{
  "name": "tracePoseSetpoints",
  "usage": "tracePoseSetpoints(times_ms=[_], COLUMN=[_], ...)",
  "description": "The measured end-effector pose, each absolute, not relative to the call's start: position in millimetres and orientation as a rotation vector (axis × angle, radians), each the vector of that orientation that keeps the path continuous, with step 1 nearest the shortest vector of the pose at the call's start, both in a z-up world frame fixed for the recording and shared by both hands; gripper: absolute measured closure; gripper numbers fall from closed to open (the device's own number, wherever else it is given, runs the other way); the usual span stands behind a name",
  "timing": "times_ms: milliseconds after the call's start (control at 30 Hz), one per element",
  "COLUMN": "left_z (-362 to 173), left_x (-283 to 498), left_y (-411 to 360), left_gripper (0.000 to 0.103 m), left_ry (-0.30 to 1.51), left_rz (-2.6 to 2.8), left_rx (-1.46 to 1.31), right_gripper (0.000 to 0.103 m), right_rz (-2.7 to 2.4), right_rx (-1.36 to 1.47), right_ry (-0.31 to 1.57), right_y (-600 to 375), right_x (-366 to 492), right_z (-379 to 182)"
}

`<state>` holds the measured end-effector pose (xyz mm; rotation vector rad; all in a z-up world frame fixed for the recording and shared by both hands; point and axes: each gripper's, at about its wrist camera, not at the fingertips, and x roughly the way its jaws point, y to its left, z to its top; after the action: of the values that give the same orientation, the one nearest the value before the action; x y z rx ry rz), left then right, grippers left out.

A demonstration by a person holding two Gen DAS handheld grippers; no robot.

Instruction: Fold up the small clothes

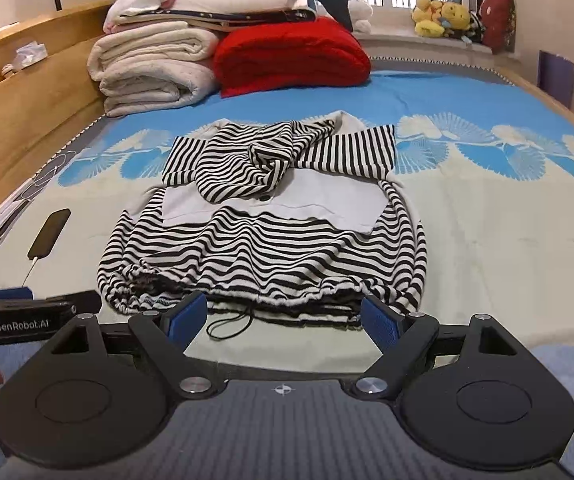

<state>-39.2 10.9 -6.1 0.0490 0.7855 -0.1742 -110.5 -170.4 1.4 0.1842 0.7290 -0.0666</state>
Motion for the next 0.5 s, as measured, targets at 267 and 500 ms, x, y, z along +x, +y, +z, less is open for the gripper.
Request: tracePoseSetpoints(times_ms=[267, 500], left_z=[6, 4], left_x=[-52, -49], left_y=[5, 8], left_gripper=[0.000, 0.000], left_ry=[0.755, 0.760], left_rz=[-0.187, -0.173], left_rx=[0.064, 0.061], right_gripper=[0.018, 0.018], right_rz=[-0.060, -0.054], right_rx=[0.190, 0.190], right_ry=[0.697, 0.702], right_y=[-165, -164], right_x=[-130, -126], right_z=[6, 5])
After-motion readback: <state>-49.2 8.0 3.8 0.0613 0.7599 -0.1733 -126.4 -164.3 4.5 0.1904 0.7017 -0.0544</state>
